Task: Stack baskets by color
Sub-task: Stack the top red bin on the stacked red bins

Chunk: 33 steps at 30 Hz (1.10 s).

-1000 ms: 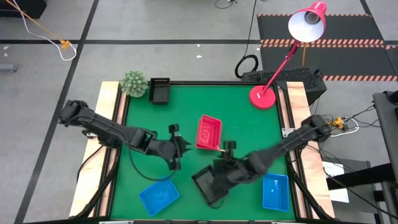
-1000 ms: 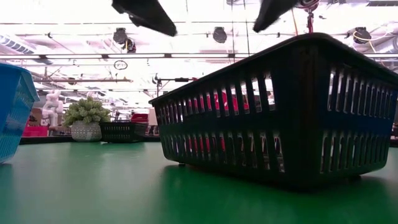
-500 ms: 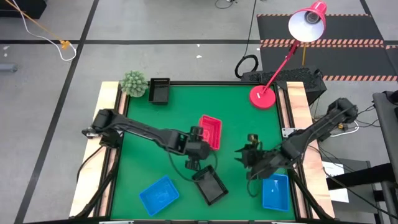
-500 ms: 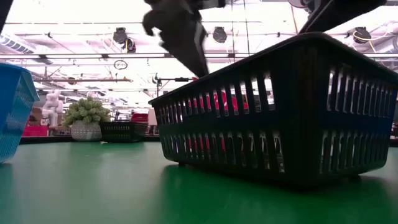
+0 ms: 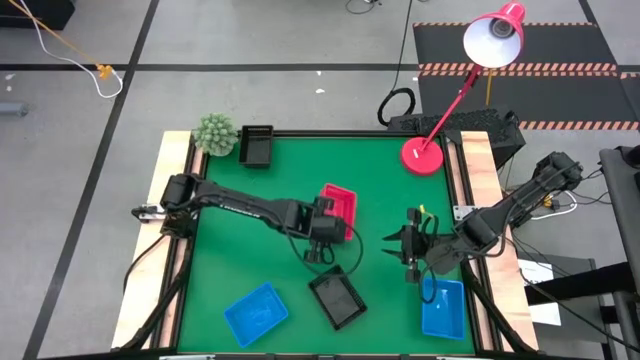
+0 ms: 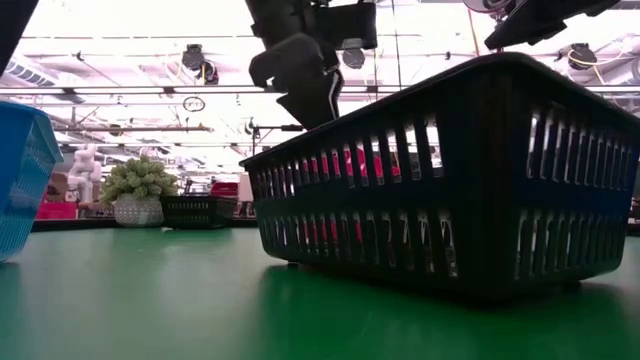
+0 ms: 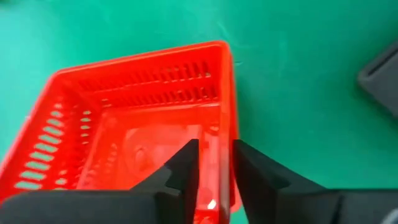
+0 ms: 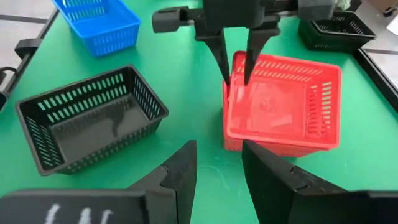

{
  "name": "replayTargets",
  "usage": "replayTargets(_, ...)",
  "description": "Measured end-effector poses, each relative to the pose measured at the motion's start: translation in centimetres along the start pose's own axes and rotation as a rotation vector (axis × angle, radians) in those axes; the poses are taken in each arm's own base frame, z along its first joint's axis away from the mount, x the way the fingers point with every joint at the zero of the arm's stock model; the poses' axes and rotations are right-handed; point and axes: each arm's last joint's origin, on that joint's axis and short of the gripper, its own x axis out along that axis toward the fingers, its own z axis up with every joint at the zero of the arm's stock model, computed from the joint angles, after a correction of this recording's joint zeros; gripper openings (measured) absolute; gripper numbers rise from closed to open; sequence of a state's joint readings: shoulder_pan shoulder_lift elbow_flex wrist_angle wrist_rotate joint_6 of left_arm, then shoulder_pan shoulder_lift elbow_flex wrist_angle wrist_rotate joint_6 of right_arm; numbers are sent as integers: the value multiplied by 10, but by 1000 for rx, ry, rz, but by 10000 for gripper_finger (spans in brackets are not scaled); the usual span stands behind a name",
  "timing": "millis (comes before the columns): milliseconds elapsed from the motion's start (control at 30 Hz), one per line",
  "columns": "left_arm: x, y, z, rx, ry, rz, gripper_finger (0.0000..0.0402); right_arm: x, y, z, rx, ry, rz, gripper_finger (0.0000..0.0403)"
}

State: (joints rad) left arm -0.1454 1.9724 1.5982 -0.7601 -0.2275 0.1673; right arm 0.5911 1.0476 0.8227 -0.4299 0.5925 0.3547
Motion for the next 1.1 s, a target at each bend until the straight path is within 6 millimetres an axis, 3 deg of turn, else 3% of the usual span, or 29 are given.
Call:
replayTargets(233,0,1,0,13,-9,-38,13,0,0,0,-5,2,-2,123)
replayTargets(633,-30,-4,4,-38,-66,72,12,1,0,0,-6,1,-5,123)
replayTargets(867,-38,-10,6,-81,-87,167,8,1,0,0,-6,2,-6,123)
replayTargets(1100,-23,-31,1,-22,-163,166,9,1,0,-1,-3,5,4,123)
